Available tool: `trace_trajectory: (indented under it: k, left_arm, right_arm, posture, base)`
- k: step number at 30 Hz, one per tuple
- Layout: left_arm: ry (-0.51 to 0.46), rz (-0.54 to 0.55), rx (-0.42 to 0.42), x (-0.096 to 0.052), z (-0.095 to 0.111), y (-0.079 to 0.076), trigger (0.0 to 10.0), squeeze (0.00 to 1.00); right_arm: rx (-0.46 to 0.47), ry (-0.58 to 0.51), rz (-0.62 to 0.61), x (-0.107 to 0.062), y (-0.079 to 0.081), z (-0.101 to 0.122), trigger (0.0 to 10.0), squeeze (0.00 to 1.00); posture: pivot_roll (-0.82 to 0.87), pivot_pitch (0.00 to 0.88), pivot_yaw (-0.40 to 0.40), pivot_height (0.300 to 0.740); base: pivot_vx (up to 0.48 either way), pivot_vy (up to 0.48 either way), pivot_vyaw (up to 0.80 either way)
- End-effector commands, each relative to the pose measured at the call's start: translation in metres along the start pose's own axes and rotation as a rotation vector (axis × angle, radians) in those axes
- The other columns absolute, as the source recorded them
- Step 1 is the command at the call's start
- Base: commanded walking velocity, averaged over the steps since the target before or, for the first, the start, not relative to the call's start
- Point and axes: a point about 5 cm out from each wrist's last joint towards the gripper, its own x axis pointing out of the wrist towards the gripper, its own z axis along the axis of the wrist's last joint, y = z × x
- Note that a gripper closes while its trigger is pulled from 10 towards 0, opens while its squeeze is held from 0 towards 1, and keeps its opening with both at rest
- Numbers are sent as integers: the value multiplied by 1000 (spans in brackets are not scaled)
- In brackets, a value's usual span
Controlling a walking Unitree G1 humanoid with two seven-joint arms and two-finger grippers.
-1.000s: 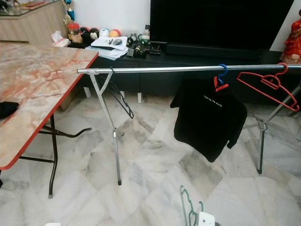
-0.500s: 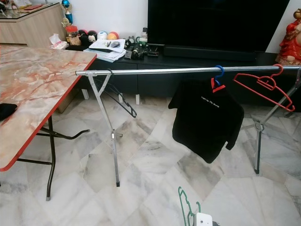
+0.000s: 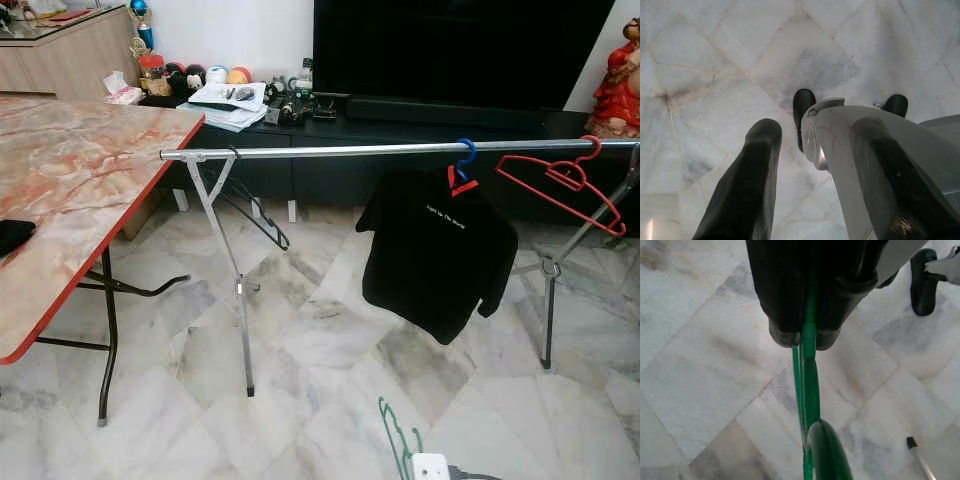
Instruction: Hang hanger
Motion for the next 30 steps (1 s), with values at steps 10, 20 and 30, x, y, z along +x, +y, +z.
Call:
trace_trajectory:
  k: [10,20,30]
  left_arm:
    - [39,16,1,-2,-12,3,10000,0]
    - [41,15,1,-3,-13,3,10000,0]
    - [39,9,-2,-2,-12,1,10000,0]
  right_arm:
    - [89,-52,-9,1,5,6,10000,0]
    - [85,-53,-1,1,7,6,10000,0]
    - [85,-59,-4,1,5,9,10000,0]
  posture:
    - [-31,27,-22,740]
    - [-34,7,-16,740]
    - [-33,20,-23,740]
  base:
    - [185,0,0]
    - [298,0,0]
    - [326,0,0]
